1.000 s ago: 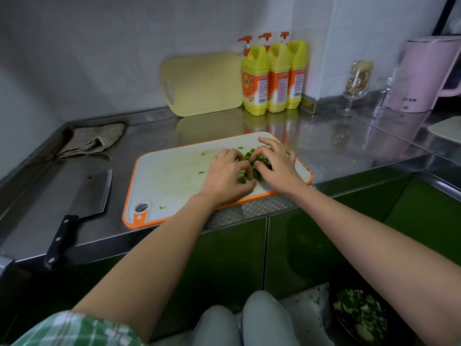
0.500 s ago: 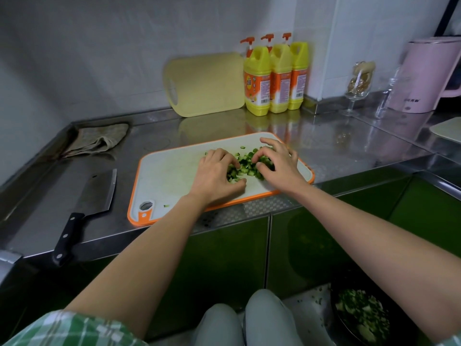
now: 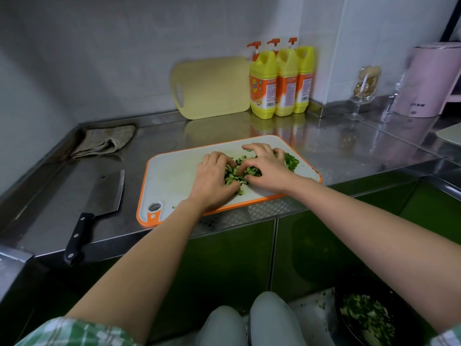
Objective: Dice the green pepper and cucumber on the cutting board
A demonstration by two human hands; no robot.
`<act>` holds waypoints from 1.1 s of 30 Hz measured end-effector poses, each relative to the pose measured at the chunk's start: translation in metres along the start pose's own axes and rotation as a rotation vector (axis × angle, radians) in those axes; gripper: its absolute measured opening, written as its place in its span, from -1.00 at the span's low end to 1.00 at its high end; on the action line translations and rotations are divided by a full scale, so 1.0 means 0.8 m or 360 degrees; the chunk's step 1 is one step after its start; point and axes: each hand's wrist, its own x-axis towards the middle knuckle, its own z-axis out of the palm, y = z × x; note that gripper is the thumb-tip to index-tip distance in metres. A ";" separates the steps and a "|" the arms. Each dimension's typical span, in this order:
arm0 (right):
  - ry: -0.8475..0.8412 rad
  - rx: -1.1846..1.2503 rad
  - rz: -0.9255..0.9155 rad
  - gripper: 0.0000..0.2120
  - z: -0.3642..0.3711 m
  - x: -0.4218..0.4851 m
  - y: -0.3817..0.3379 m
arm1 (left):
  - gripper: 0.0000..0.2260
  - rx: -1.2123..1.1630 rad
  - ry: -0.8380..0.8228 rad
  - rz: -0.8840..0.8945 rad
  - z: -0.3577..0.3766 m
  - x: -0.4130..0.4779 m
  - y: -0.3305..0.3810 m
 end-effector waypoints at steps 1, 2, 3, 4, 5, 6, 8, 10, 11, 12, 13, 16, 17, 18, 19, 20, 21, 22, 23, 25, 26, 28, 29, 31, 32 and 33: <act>-0.0026 -0.0023 -0.0007 -0.85 0.000 0.001 0.000 | -0.46 -0.0006 -0.0001 0.0002 -0.001 0.000 -0.002; -0.0048 -0.0036 -0.0010 -0.85 -0.001 0.001 0.000 | -0.47 -0.0011 0.0000 0.0003 -0.001 -0.001 -0.003; -0.0067 -0.0043 -0.0010 -0.86 -0.002 0.002 0.000 | -0.47 -0.0014 0.0002 0.0006 -0.002 -0.001 -0.004; -0.0089 -0.0051 -0.0010 -0.88 -0.004 0.002 0.001 | -0.47 -0.0020 0.0003 0.0011 -0.002 -0.001 -0.004; -0.0115 -0.0062 -0.0010 -0.90 -0.006 0.002 0.001 | -0.48 -0.0029 0.0004 0.0019 -0.003 -0.001 -0.003; -0.0145 -0.0077 -0.0010 -0.91 -0.007 0.002 0.002 | -0.48 -0.0039 0.0006 0.0029 -0.003 0.000 -0.003; -0.0204 -0.0103 -0.0006 -0.90 -0.009 0.000 0.005 | -0.48 -0.0050 0.0007 0.0059 -0.004 0.000 0.000; -0.0188 -0.0127 0.0000 -0.90 -0.009 -0.002 0.009 | -0.49 -0.0045 0.0002 0.0093 -0.004 -0.001 0.002; -0.0148 -0.0142 0.0004 -0.91 -0.009 -0.003 0.011 | -0.49 -0.0043 0.0003 0.0105 -0.004 -0.001 0.003; -0.0091 -0.0151 0.0010 -0.93 -0.009 -0.004 0.012 | -0.51 -0.0043 0.0006 0.0114 -0.004 0.000 0.004; -0.0018 -0.0150 0.0015 -0.93 -0.010 -0.005 0.014 | -0.53 -0.0044 0.0013 0.0122 -0.003 0.000 0.006; 0.0207 -0.0116 0.0046 -0.92 -0.018 -0.010 0.023 | -0.67 -0.0040 0.0041 0.0137 0.001 0.004 0.013; 0.0241 -0.0123 0.0073 -0.92 -0.021 -0.012 0.027 | -0.73 -0.0024 0.0036 0.0135 0.003 0.006 0.017; 0.0242 -0.0142 0.0105 -0.92 -0.023 -0.015 0.031 | -0.76 0.0000 0.0027 0.0139 0.005 0.008 0.022; 0.0218 -0.0161 0.0138 -0.91 -0.024 -0.017 0.033 | -0.79 0.0032 0.0018 0.0148 0.008 0.010 0.025; 0.0190 -0.0170 0.0165 -0.90 -0.023 -0.020 0.036 | -0.80 0.0072 0.0014 0.0158 0.011 0.011 0.028; 0.0171 -0.0167 0.0183 -0.88 -0.023 -0.022 0.037 | -0.82 0.0121 0.0018 0.0167 0.013 0.013 0.028; 0.0164 -0.0156 0.0189 -0.86 -0.022 -0.022 0.038 | -0.83 0.0169 0.0029 0.0163 0.014 0.014 0.027; 0.0173 -0.0143 0.0183 -0.84 -0.022 -0.023 0.037 | -0.83 0.0212 0.0048 0.0141 0.012 0.016 0.025; 0.0228 -0.0096 0.0151 -0.82 -0.020 -0.021 0.034 | -0.85 0.0255 0.0096 0.0061 0.008 0.018 0.018; 0.0249 -0.0074 0.0129 -0.83 -0.018 -0.020 0.031 | -0.84 0.0241 0.0118 0.0039 0.007 0.019 0.017; 0.0231 -0.0098 0.0081 -0.88 -0.013 -0.019 0.027 | -0.73 0.0162 0.0135 0.0079 0.007 0.018 0.020; 0.0202 -0.0142 0.0070 -0.90 -0.010 -0.019 0.025 | -0.69 0.0121 0.0115 0.0107 0.007 0.017 0.025; 0.0183 -0.0204 0.0092 -0.92 -0.005 -0.019 0.026 | -0.70 0.0091 0.0032 0.0123 0.010 0.014 0.034; 0.0196 -0.0202 0.0118 -0.92 -0.004 -0.020 0.028 | -0.74 0.0112 0.0000 0.0127 0.012 0.013 0.035; 0.0209 -0.0187 0.0143 -0.91 -0.005 -0.021 0.031 | -0.79 0.0153 -0.0003 0.0132 0.013 0.013 0.034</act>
